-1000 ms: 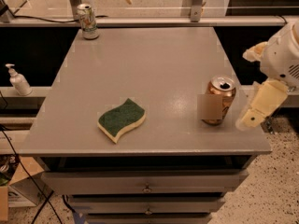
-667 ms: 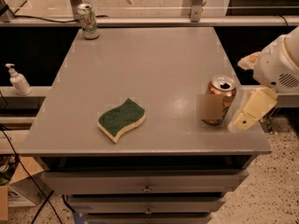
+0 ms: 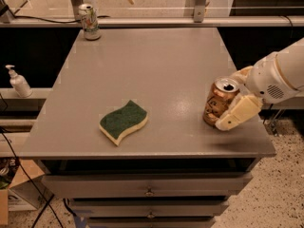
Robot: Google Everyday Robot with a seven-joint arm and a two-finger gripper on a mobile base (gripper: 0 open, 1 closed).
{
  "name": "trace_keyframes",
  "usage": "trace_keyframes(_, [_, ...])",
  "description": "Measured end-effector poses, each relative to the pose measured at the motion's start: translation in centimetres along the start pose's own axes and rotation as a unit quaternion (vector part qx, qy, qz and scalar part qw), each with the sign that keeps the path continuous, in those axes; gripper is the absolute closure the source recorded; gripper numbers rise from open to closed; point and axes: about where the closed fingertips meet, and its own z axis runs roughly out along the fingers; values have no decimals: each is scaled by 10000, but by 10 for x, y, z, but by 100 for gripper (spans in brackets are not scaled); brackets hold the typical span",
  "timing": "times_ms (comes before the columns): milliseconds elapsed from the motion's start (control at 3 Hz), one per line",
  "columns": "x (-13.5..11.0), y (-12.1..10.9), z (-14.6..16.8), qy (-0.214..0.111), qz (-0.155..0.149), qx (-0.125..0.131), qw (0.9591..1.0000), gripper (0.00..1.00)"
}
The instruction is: Move orange can near 7up can
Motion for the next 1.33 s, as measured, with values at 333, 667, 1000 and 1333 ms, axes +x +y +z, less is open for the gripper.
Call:
trace_keyframes(333, [-12,1,12,-205,-65,-33,9998,41])
trace_keyframes(667, [-28,4,19,-363,-197,-75,9991,64])
trace_keyframes(1000, [-53,3,24,-542,-403,-120,9976,88])
trace_keyframes(1333, [-91,-5,30,-810,-722,-178,9939,100])
